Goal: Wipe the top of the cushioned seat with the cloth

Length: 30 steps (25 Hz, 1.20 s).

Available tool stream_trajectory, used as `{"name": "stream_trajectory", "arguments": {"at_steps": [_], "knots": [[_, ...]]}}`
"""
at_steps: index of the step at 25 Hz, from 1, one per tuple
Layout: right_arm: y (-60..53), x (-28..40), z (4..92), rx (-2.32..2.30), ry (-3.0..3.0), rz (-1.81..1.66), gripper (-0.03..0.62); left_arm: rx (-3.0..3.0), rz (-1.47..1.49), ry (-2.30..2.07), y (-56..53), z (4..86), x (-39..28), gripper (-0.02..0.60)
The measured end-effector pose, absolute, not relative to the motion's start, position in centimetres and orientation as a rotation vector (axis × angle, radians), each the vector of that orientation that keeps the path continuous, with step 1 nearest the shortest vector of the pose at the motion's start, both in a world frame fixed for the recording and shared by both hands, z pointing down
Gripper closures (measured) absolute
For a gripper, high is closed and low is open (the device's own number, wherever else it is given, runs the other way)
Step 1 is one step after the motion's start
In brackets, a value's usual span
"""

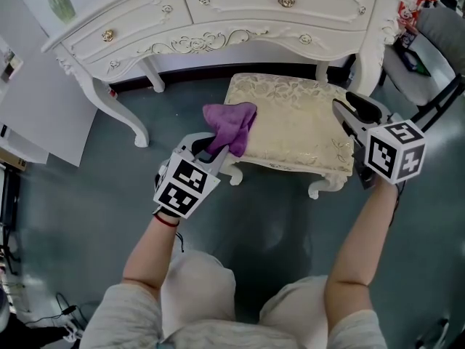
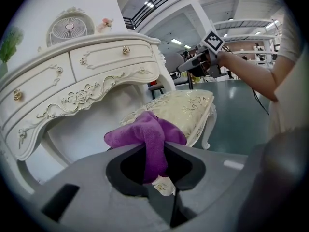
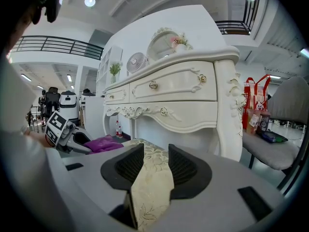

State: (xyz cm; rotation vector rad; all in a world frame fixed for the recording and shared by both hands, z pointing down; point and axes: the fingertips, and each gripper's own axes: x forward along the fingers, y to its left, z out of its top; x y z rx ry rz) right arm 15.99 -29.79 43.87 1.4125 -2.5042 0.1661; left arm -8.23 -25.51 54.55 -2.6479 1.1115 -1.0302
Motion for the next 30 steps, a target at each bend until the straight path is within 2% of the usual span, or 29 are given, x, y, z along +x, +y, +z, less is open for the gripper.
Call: {"name": "stream_trajectory", "arguments": {"at_steps": [30], "knots": [[-29.5, 18.3, 43.8, 1.456, -2.493, 0.176, 0.452, -2.709, -1.057, 0.685, -23.6, 54.2, 6.2, 0.500]]}}
